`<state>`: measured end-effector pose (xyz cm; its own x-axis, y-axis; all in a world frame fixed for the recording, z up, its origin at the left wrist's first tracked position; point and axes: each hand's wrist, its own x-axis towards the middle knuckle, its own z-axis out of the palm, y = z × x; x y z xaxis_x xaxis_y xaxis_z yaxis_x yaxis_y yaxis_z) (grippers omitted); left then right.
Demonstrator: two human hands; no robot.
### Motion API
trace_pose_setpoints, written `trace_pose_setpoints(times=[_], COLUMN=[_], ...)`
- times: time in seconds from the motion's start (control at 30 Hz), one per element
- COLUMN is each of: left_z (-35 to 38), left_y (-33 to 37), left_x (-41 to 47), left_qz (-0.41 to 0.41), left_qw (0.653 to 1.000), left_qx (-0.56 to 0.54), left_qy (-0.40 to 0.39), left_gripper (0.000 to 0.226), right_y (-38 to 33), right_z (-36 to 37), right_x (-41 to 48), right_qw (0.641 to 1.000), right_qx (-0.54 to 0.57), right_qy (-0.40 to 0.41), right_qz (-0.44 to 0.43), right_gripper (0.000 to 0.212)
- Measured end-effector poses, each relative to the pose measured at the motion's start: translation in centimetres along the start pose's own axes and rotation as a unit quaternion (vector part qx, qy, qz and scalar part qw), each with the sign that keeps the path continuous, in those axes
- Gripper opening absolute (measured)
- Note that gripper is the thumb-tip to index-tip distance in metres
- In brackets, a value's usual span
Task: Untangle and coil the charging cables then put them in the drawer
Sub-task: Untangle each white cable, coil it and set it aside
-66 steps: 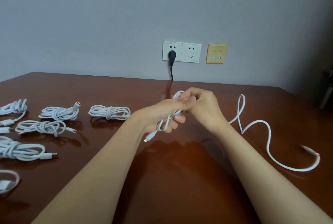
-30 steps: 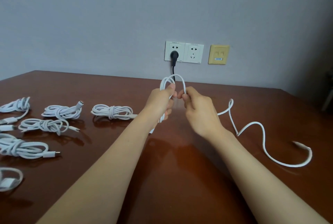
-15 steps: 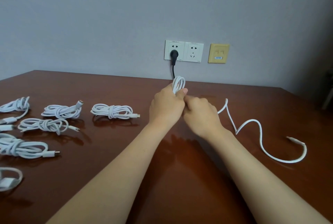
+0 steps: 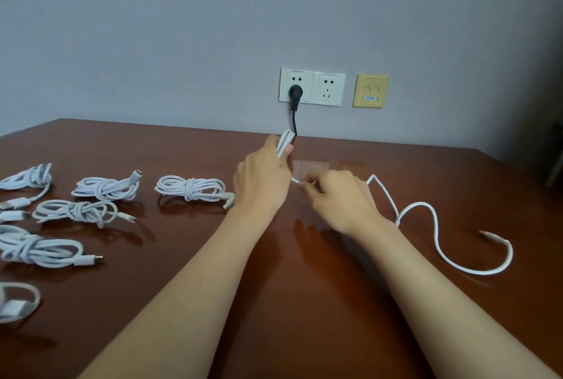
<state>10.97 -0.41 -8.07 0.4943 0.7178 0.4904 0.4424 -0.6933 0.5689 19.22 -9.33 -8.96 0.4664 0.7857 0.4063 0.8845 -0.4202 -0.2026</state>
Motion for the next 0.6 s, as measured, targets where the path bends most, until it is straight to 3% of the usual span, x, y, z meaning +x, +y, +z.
trace_pose_setpoints(times=[0.23, 0.33, 0.4, 0.47, 0.6], left_z=[0.4, 0.8, 1.0, 0.9, 0.3], left_y=[-0.3, -0.5, -0.6, -0.6, -0.5], left_x=[0.2, 0.8, 1.3, 1.6, 1.8], left_qz=[0.039, -0.030, -0.099, -0.166, -0.258], left_qw=[0.999, 0.984, 0.942, 0.877, 0.768], left_qx=[-0.017, -0.173, -0.319, -0.450, -0.585], left_qy=[-0.011, -0.019, -0.021, -0.029, -0.017], left_gripper=[0.026, 0.021, 0.022, 0.026, 0.028], right_y=[0.2, 0.1, 0.1, 0.2, 0.3], right_z=[0.0, 0.0, 0.1, 0.3, 0.4], right_x=[0.0, -0.1, -0.1, -0.1, -0.2], right_qw=[1.000, 1.000, 1.000, 1.000, 0.999], right_qx=[-0.002, -0.001, 0.009, 0.019, 0.030], right_qy=[0.002, -0.003, -0.006, -0.004, -0.013], right_qz=[0.002, 0.000, 0.002, -0.004, -0.024], right_gripper=[0.027, 0.026, 0.026, 0.027, 0.040])
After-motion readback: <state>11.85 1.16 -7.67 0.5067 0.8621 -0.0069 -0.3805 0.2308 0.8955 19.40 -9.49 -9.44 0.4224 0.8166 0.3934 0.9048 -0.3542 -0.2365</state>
